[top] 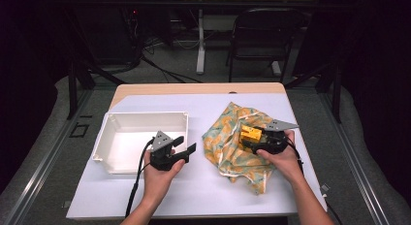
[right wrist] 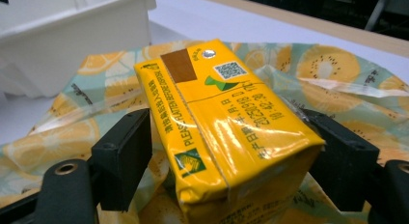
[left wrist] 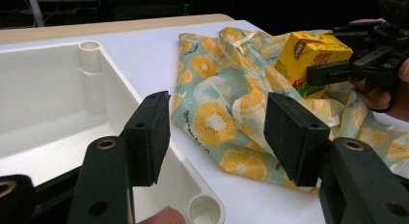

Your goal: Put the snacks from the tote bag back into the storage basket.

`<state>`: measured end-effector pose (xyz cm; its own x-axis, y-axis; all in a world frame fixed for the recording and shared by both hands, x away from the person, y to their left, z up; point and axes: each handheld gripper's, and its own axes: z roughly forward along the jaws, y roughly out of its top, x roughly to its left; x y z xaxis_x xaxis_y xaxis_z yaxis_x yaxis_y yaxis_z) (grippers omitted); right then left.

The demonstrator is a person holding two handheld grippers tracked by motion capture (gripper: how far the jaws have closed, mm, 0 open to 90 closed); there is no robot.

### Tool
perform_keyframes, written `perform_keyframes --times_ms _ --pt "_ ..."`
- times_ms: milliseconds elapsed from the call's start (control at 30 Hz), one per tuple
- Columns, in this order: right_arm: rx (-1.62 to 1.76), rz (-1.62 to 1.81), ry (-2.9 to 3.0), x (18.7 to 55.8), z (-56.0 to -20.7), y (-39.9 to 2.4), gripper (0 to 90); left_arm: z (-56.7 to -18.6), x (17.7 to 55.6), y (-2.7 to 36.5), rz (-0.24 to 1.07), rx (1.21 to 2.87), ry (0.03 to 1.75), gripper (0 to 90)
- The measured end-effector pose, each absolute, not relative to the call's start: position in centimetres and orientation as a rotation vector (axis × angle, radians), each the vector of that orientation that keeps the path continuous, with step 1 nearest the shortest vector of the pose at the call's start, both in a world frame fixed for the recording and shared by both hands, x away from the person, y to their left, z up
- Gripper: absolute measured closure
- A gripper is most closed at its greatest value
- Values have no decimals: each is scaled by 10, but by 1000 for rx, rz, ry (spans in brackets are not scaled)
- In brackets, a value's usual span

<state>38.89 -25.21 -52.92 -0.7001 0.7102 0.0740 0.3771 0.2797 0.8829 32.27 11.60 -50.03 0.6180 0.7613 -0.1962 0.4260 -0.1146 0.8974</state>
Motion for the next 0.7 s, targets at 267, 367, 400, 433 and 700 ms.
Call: perform_keyframes --times_ms 267,367,400,433,700 --pt "958 1419 2236 392 -524 -251 235 -499 322 118 383 1746 970 431" --pt "946 1431 2247 394 -525 -250 258 -500 322 119 384 1742 969 432" --pt "946 1430 2248 394 -526 -250 263 -500 322 119 384 1744 968 432" --pt "946 1433 2250 394 -526 -250 268 -500 322 119 384 1745 967 433" --pt "923 1458 2266 395 -527 -251 318 -500 322 118 380 1746 965 434"
